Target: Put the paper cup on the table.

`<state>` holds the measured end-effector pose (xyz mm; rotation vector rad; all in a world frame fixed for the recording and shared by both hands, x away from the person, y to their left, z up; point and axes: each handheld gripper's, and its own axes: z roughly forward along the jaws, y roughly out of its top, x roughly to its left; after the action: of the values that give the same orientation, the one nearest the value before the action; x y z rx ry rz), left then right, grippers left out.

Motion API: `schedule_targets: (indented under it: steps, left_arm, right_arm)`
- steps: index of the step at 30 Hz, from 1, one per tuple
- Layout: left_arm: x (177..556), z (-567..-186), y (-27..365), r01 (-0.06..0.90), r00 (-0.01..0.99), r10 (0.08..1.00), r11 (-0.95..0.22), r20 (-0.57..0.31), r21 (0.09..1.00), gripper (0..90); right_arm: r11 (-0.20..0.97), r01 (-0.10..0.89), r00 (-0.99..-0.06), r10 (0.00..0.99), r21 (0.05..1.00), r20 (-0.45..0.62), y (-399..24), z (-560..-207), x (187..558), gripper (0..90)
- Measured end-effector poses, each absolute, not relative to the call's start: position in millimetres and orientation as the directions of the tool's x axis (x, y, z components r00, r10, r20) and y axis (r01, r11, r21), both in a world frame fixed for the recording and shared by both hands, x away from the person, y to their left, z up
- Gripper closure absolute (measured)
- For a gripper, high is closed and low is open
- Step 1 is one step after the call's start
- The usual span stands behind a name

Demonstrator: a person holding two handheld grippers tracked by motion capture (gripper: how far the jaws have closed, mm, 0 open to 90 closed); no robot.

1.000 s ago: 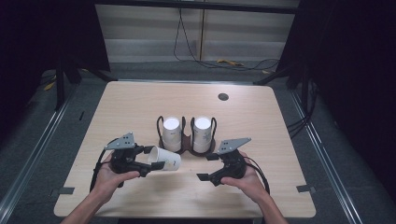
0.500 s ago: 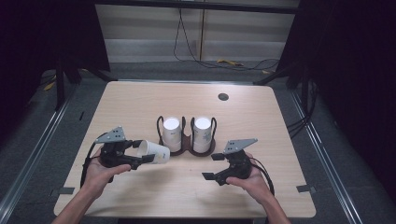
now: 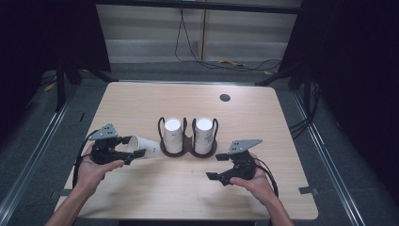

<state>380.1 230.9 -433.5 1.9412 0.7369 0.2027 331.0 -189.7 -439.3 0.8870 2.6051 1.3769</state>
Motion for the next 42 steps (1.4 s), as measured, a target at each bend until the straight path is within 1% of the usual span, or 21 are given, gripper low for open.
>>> schedule_targets:
  steps: [6,7,8,9,10,13,17,28,30,35,36,39,42]
  left_arm:
    - [385,-432,237,0.416,0.778,0.606,-0.294,-0.169,0.861,28.5]
    - [387,-429,239,0.405,0.771,0.623,-0.315,-0.135,0.858,28.5]
    - [387,-429,239,0.405,0.771,0.623,-0.315,-0.135,0.858,28.5]
    - [388,-426,240,0.383,0.773,0.627,-0.334,-0.100,0.861,28.3]
    - [389,-425,241,0.386,0.772,0.626,-0.321,-0.112,0.865,28.2]
    - [392,-423,243,0.400,0.765,0.633,-0.321,-0.119,0.858,28.2]
    - [402,-420,248,0.443,0.741,0.657,-0.325,-0.137,0.835,28.0]
    - [422,-423,252,0.509,0.685,0.717,-0.345,-0.128,0.788,27.8]
    - [426,-423,251,0.532,0.665,0.738,-0.358,-0.117,0.768,27.6]
    - [432,-420,249,0.548,0.649,0.753,-0.365,-0.108,0.753,27.5]
    - [435,-419,248,0.559,0.650,0.753,-0.386,-0.099,0.734,27.4]
    - [436,-418,248,0.557,0.638,0.765,-0.381,-0.086,0.738,27.4]
    - [439,-417,248,0.575,0.627,0.775,-0.394,-0.078,0.717,27.5]
  right_arm:
    - [0.429,0.462,-0.828,0.522,0.776,0.204,-191,-440,333,18.7]
    - [0.431,0.463,-0.828,0.523,0.775,0.204,-191,-440,333,18.7]
    - [0.431,0.463,-0.828,0.523,0.775,0.204,-191,-440,333,18.7]
    - [0.433,0.464,-0.828,0.523,0.773,0.203,-191,-440,333,18.7]
    - [0.433,0.463,-0.828,0.523,0.773,0.202,-191,-440,333,18.7]
    - [0.431,0.463,-0.827,0.524,0.774,0.203,-192,-441,334,18.7]
    - [0.429,0.470,-0.823,0.528,0.771,0.208,-192,-442,336,18.7]
    - [0.425,0.470,-0.827,0.519,0.773,0.217,-192,-444,340,19.0]
    - [0.436,0.472,-0.831,0.511,0.766,0.221,-192,-447,340,19.0]
    - [0.435,0.475,-0.830,0.512,0.765,0.224,-192,-449,341,19.0]
    - [0.435,0.475,-0.830,0.511,0.765,0.224,-191,-449,341,19.0]
    - [0.438,0.474,-0.830,0.511,0.764,0.223,-190,-449,339,19.0]
    - [0.439,0.471,-0.832,0.510,0.765,0.219,-189,-448,339,19.0]
